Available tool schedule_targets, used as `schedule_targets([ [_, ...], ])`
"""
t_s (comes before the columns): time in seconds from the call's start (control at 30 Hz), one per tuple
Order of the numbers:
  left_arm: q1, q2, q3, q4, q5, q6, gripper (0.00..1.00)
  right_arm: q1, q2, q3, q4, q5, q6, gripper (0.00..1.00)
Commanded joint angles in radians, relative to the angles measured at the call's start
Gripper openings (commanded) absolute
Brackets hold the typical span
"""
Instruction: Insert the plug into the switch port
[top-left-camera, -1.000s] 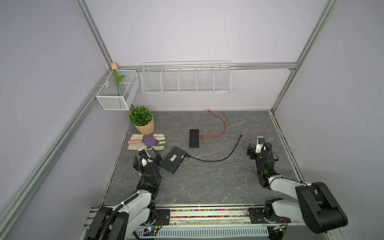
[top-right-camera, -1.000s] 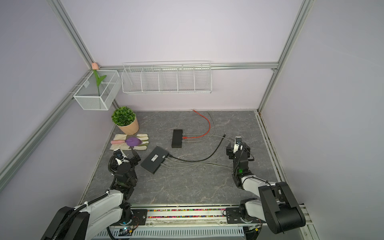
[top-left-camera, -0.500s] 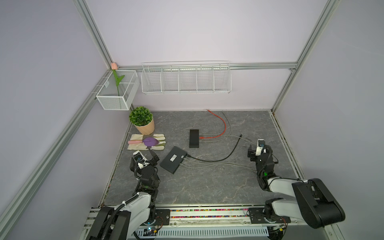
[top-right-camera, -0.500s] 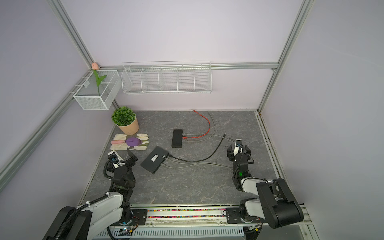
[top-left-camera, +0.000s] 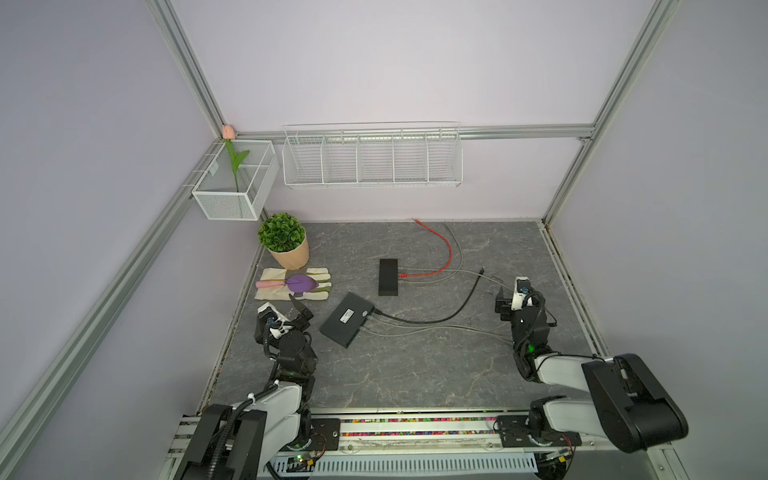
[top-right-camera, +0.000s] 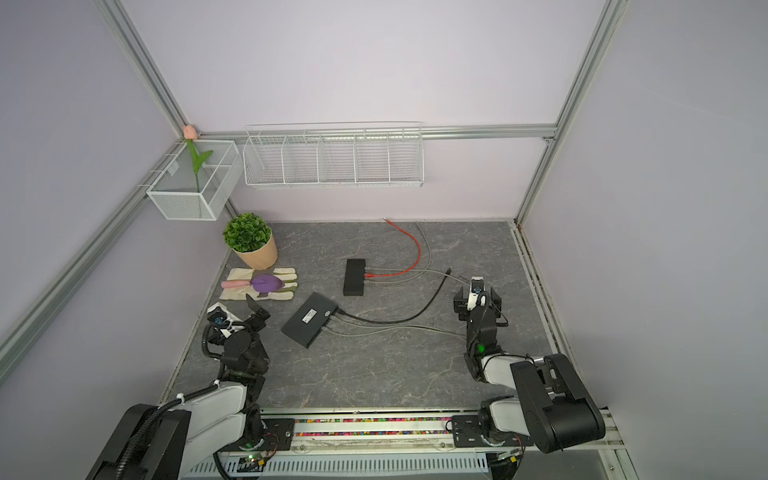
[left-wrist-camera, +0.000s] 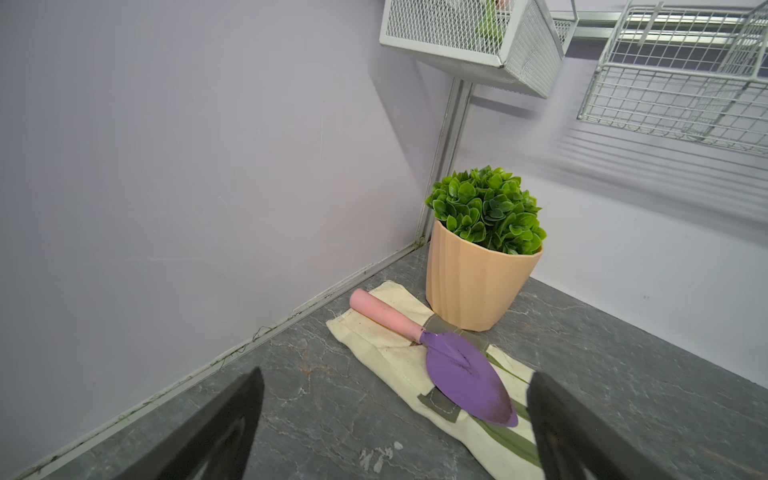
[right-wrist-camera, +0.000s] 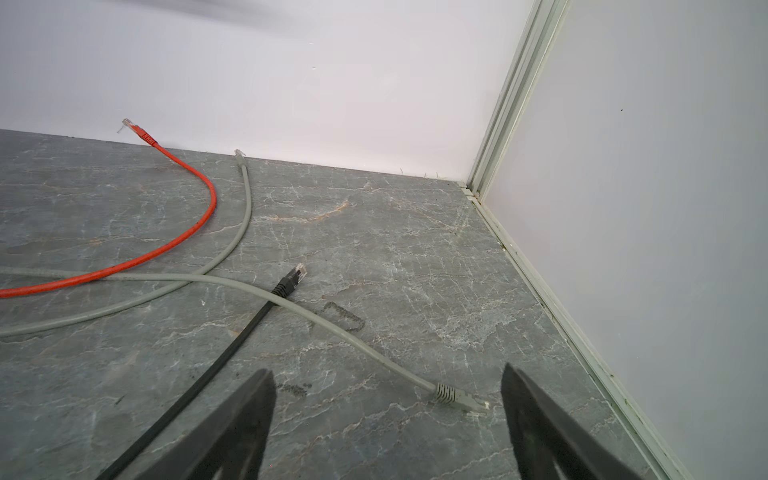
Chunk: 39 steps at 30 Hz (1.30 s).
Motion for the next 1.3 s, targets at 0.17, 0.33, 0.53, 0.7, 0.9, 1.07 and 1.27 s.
schedule_targets([
  [0.17, 0.006, 0.234, -0.039, 0.290, 0.079, 0.053, 0.99, -0.005, 0.098, -0.003, 0.148, 0.026, -0.025, 0.89],
  [0.33, 0.007, 0.263, -0.021, 0.290, 0.071, 0.061, 0.99, -0.005, 0.168, -0.029, 0.280, 0.050, -0.024, 0.89],
  [0.53, 0.006, 0.306, 0.002, 0.290, 0.093, 0.081, 0.99, -0.006, 0.195, -0.048, 0.347, 0.051, -0.027, 0.89],
  [0.7, 0.006, 0.322, 0.014, 0.290, 0.123, 0.099, 0.99, -0.005, 0.227, -0.053, 0.379, 0.001, -0.045, 0.89],
  [0.9, -0.092, 0.422, 0.083, 0.290, 0.225, 0.287, 0.99, -0.005, 0.249, -0.048, 0.377, -0.097, -0.082, 0.89],
  [1.07, -0.114, 0.468, 0.102, 0.290, 0.257, 0.334, 0.99, -0.005, 0.252, -0.046, 0.378, -0.097, -0.083, 0.88],
  [1.27, -0.115, 0.466, 0.093, 0.290, 0.296, 0.346, 0.99, -0.051, 0.287, -0.033, 0.373, -0.178, -0.088, 0.89],
])
